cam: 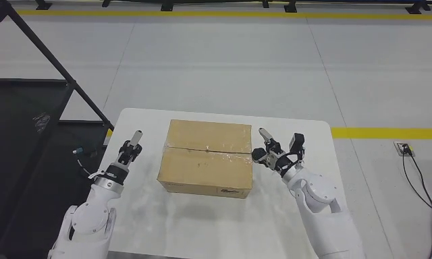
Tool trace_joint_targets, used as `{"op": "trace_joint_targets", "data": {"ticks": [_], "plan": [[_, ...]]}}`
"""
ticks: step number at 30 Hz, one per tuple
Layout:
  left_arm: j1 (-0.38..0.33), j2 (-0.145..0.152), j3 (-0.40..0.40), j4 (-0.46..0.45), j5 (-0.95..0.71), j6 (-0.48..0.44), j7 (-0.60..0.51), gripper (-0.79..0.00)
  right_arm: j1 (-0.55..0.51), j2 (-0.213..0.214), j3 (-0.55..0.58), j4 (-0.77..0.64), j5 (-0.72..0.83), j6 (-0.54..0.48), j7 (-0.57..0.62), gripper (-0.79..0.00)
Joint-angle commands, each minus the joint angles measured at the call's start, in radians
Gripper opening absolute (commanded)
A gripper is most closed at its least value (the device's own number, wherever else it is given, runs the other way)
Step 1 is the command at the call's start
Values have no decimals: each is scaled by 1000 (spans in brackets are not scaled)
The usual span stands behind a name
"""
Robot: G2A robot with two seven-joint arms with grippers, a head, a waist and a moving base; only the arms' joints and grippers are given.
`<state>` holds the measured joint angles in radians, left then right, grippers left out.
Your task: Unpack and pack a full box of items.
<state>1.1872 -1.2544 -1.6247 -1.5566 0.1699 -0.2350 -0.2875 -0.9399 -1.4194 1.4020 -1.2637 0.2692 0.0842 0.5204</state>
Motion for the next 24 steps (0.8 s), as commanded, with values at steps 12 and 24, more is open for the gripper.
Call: {"op": "trace_joint_targets", "data": {"ticks": [12, 24], "plan": [[-24, 5, -12, 1, -20, -3, 27, 0, -41, 11, 56, -29, 28, -45, -113, 0], [-46, 8, -40, 26, -63, 20, 53, -1, -118, 18, 115, -101, 49, -175, -176, -1]]}}
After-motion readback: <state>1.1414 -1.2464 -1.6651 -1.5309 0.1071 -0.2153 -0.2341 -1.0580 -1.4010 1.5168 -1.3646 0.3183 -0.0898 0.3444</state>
